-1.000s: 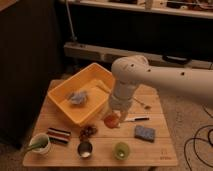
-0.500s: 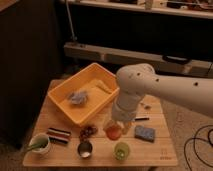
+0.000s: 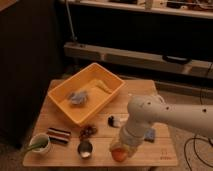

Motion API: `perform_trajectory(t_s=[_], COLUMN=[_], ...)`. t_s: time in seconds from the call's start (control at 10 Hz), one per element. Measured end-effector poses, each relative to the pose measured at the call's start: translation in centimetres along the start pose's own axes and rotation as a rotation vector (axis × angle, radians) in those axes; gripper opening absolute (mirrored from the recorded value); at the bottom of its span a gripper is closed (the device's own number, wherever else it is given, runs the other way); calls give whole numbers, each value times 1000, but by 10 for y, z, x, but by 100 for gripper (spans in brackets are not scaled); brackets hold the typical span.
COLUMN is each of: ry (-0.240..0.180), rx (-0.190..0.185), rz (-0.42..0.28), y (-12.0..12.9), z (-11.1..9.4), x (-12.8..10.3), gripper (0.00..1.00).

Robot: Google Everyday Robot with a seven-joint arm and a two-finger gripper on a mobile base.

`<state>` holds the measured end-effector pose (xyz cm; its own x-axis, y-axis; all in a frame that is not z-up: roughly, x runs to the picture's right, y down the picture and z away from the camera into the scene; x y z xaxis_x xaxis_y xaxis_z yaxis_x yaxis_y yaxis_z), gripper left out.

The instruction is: Place apple in plastic cup

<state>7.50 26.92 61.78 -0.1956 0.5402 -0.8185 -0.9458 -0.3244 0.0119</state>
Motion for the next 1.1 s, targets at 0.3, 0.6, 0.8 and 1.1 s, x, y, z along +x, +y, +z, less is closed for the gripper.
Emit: perform_trajectory(t_s=[0.3, 0.6, 0.8, 1.1], ry=[-14, 6, 22, 43], rx=[-16, -9, -10, -15], rz=[18, 34, 39, 37], y=[3, 0, -7, -8], z=[-7, -13, -8, 0], x=[-1, -11, -17, -22], gripper=[0, 0, 0, 22])
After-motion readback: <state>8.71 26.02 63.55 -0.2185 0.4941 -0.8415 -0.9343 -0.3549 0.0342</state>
